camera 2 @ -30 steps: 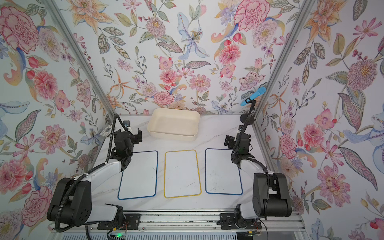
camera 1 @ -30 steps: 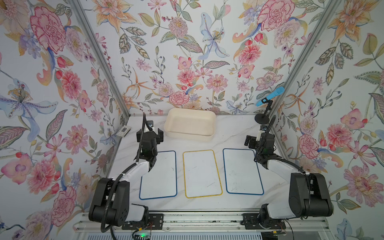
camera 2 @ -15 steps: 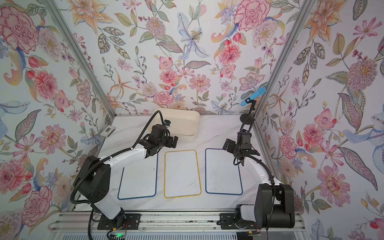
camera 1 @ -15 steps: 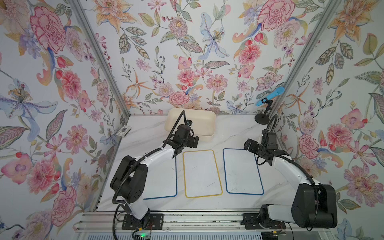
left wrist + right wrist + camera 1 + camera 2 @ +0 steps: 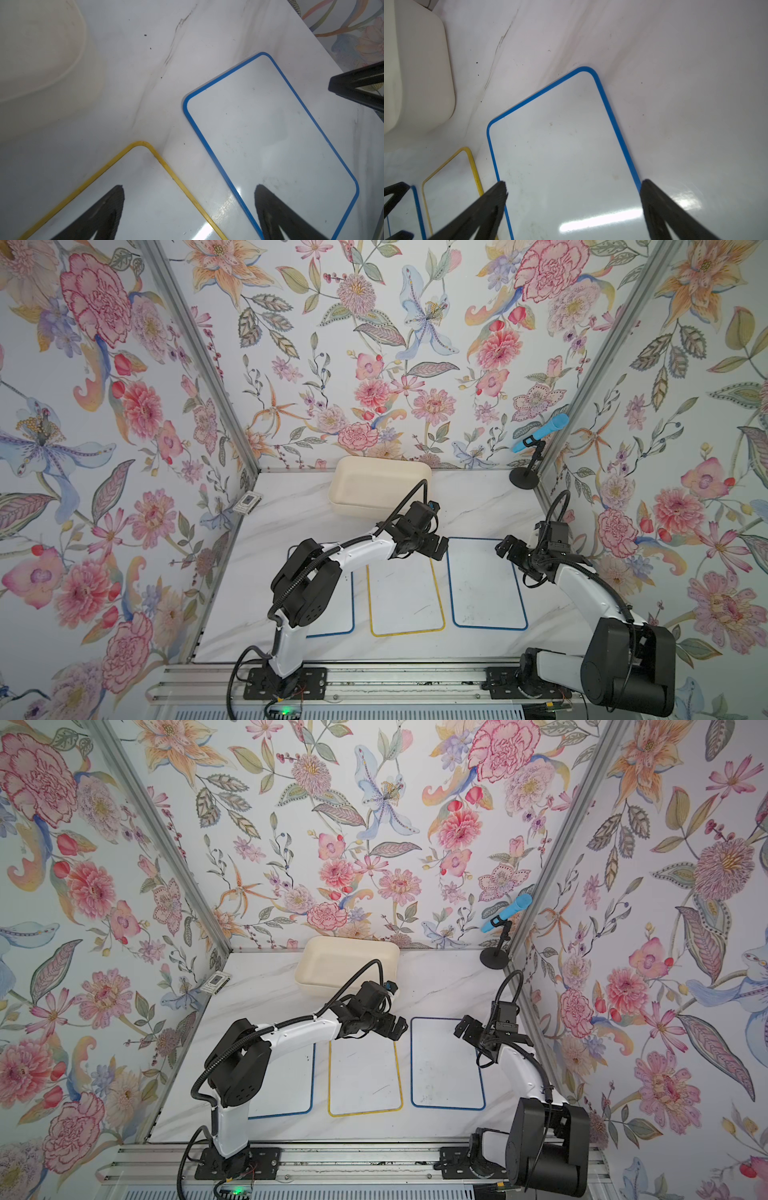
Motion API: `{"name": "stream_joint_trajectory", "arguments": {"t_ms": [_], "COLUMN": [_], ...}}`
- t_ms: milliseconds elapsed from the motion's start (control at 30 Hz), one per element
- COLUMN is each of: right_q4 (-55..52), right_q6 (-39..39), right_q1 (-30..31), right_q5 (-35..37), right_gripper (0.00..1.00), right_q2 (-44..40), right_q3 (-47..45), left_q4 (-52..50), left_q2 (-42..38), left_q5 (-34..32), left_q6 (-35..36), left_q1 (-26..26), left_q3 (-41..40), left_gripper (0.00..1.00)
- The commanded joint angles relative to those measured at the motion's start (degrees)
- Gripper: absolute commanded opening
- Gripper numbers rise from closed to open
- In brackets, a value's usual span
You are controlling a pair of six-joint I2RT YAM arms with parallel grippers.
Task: Put the whiteboard into the storage box
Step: Adjust the whiteboard at the center of the board.
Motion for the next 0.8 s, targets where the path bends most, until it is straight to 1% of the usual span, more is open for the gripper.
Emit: {"name": "stream_joint_trajectory", "arguments": {"t_ms": [0,133,333,533,767], "right_q4": [-2.17,-2.73,-4.16,-4.29,-5.03], "right_q6": [-0.14,-0.42,-0.8,-0.71,-0.77], "right_q1": [-0.44,-1.08,-1.7,-1.69,-1.69], "right_q5": [-0.46,0.32,2.48,1.22,1.22], "right_gripper": [1.0,1.0,1.0,1.0,1.0], "right_q2": [-0.96,-2.45,-3.91,-3.58,-1.82], "right_q3": [-1.41,-2.49,-2.84,-3.02,-2.67], "left_q4": [-5.79,-7.27,-7.18,-9.07,-10.41], "left_q2": [2.42,4.27,5.18,8.28,10.99], "left_q5": [0.3,-0.05,1.41,4.09,4.71], "left_q6": [-2.37,-4.2,-6.87,-7.92,-9.05], "left_q1": [-2.45,-4.25,-4.97,-5.76,-6.51], "left_q3": [3.37,5.44,5.25,7.4,10.99], "left_gripper": [1.0,1.0,0.99,1.0,1.0]}}
